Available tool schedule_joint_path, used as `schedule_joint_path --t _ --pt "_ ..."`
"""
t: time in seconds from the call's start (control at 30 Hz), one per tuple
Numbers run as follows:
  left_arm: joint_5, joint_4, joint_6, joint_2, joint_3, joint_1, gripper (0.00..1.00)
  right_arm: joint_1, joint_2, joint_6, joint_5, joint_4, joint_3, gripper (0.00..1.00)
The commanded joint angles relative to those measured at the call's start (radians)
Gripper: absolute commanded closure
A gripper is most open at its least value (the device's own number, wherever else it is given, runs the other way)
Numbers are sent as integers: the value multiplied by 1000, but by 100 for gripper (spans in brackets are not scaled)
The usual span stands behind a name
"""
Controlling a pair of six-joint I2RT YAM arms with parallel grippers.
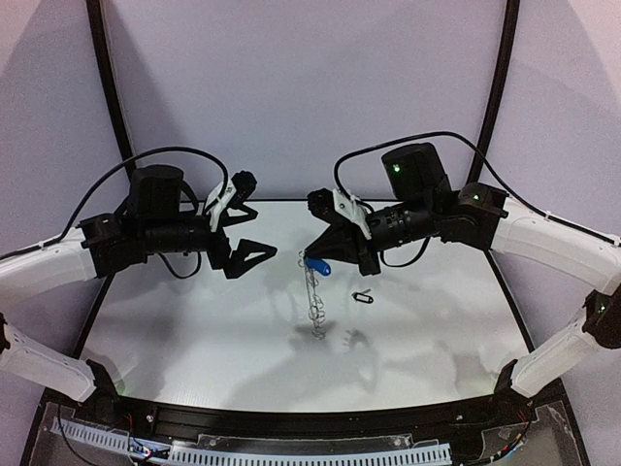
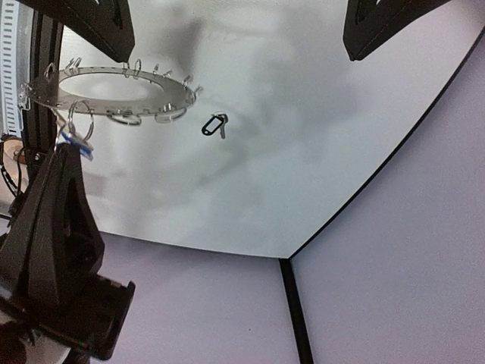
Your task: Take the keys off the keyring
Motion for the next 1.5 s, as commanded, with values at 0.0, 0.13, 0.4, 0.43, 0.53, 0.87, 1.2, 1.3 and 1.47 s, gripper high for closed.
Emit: schedule_joint_path --t 0.0,0.13,0.4,0.43,0.53,0.87,1.2,1.3,1.47 --pt "107 -30 83 30 82 0 1 -5 -15 -52 -62 -27 25 100" --pt "198 -98 128 55 126 0 1 -6 -18 -80 -99 -55 31 100" --pt "380 -248 253 115 226 0 3 -6 -11 -173 -208 -115 51 100" --pt "412 -257 262 120 234 0 4 -6 -10 -182 -217 -117 52 100" --pt "469 -296 283 161 283 0 9 -6 -1 -195 -252 -125 67 100" --pt "673 -478 339 294 426 -1 15 -6 21 -232 -251 -118 91 100" --pt "771 -496 298 341 447 -1 25 -6 63 -304 -261 -126 151 100" --pt "771 -505 291 365 466 -2 30 -6 75 -317 -279 -137 163 100" --pt "816 -561 330 383 495 -1 35 -6 81 -347 -282 -177 174 100"
